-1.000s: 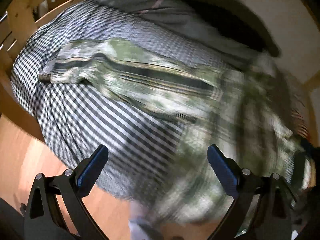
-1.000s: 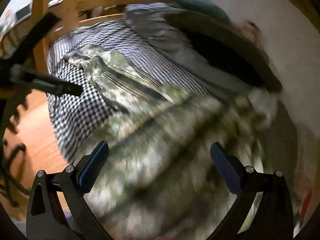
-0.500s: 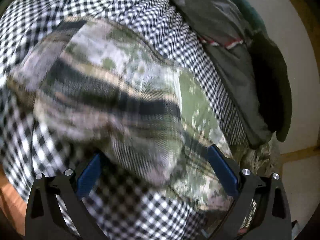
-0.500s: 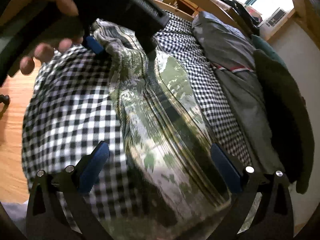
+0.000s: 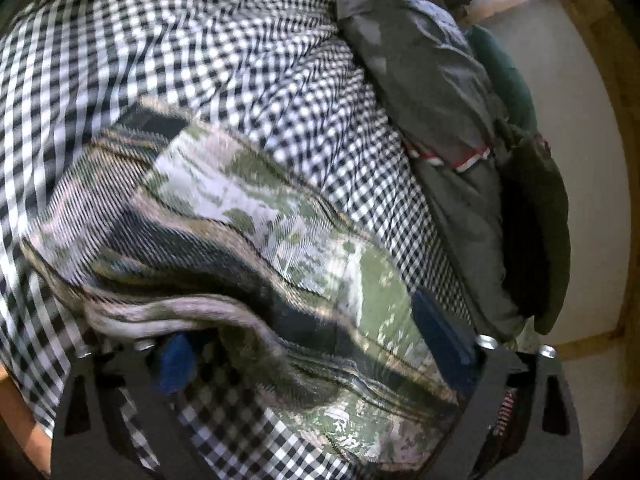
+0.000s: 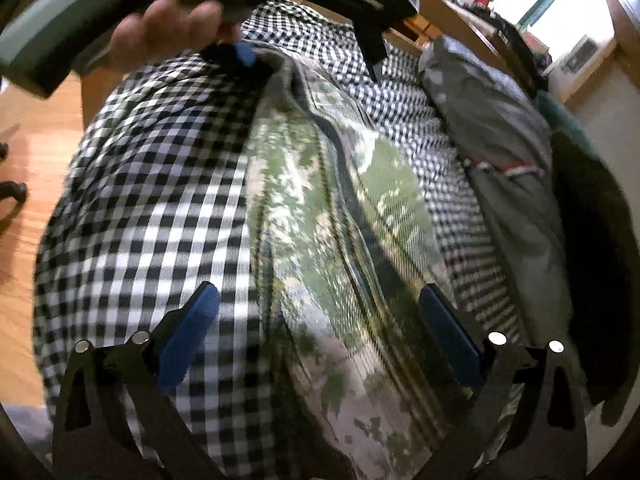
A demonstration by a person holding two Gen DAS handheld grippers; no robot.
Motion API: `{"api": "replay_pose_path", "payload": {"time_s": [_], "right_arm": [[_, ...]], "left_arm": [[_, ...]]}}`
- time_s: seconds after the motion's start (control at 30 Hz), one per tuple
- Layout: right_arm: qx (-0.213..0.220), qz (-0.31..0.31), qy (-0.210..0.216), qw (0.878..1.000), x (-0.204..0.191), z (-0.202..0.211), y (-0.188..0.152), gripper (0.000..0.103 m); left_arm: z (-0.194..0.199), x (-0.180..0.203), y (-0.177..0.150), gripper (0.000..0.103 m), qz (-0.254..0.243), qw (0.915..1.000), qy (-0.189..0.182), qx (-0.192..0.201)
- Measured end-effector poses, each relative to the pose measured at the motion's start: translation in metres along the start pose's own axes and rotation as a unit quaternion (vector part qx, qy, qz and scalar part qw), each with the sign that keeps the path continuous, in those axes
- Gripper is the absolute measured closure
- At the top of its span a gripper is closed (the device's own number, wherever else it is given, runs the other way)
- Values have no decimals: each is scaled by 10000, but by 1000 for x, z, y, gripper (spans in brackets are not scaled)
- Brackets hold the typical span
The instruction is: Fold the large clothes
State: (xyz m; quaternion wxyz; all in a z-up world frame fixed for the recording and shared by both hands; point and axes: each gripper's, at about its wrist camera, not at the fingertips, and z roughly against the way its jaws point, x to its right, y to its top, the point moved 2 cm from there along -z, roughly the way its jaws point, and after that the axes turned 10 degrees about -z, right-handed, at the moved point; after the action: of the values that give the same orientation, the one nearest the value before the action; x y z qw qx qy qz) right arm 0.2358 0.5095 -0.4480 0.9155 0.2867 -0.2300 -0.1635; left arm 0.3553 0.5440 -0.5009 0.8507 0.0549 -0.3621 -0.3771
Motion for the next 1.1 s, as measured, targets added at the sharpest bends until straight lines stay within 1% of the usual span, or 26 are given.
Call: {"api": "replay_pose_path", "payload": {"time_s": [0.03, 0.07, 0.1, 0.13, 0.17, 0.2, 0.27, 0.3, 0.37, 0.4, 0.43, 0.47, 0.5, 0.53, 0.57, 0.6, 0.67, 0.77, 0.87, 0.97, 1.03, 1.07, 1.1], "right_arm": [[108, 129, -49, 9998, -7, -1, 4, 11], [187, 231, -189, 9994, -13, -2, 7, 17], [212, 314, -342, 9987, -21, -8, 12, 41], [173, 307, -360, 9987, -25, -13, 16, 49], [109, 339, -564, 9978, -30, -22, 20, 49], [77, 364, -730, 9966, -32, -28, 24, 48], [123, 153, -982, 9950, -31, -38, 40, 47], [108, 102, -1130, 9935, -29, -44, 47, 47], [104, 98, -1297, 9914, -28, -52, 56, 48], [151, 54, -1325, 9911, -26, -55, 61, 52], [172, 8, -1379, 9903, -23, -59, 65, 69], [122, 17, -1528, 9882, -20, -64, 68, 79], [102, -34, -1547, 9879, -17, -65, 68, 91], [82, -96, -1578, 9874, -12, -66, 68, 95], [75, -113, -1569, 9875, -9, -66, 68, 96], [123, -212, -1420, 9896, -5, -61, 67, 96], [222, -356, -1382, 9895, 0, -53, 68, 97], [483, -704, -1476, 9854, 8, -26, 68, 97], [681, -1128, -1575, 9787, 23, -1, 66, 97], [766, -1592, -1632, 9706, 45, 20, 58, 97], [773, -1944, -1656, 9638, 61, 33, 48, 97], [770, -2080, -1682, 9605, 65, 39, 43, 97], [758, -2275, -1693, 9560, 75, 45, 34, 97]], "left_arm": [[2, 2, 5, 33, -31, 10000, 41, 48], [4, 2, 7, 51, -62, 9999, 79, 74], [6, 3, 11, 60, -146, 9997, 176, 63], [7, 5, 15, 75, -210, 9995, 227, 52], [8, 6, 18, 81, -266, 9994, 231, 60], [8, 7, 21, 82, -328, 9992, 202, 57], [11, 7, 23, 90, -440, 9988, 204, 44], [12, 8, 24, 92, -506, 9985, 215, 47], [17, 7, 23, 94, -557, 9982, 214, 55], [17, 8, 23, 94, -571, 9981, 235, 47], [18, 7, 22, 95, -563, 9980, 300, 35], [19, 5, 21, 95, -516, 9982, 318, 17], [22, 1, 21, 95, -432, 9986, 292, 32], [24, 0, 20, 95, -430, 9987, 272, 28], [26, 1, 20, 95, -483, 9985, 259, 38], [29, 4, 20, 95, -548, 9981, 273, 74], [34, 10, 20, 95, -664, 9974, 256, 109], [44, 36, 20, 95, -1144, 9927, 294, 228], [58, 75, 21, 95, -1639, 9854, 183, 421], [65, 125, 19, 95, -2221, 9738, 27, 489], [66, 167, 11, 95, -2750, 9602, -67, 482], [64, 179, 8, 95, -2887, 9562, -89, 478], [62, 199, 1, 95, -3116, 9491, -121, 453]]}}
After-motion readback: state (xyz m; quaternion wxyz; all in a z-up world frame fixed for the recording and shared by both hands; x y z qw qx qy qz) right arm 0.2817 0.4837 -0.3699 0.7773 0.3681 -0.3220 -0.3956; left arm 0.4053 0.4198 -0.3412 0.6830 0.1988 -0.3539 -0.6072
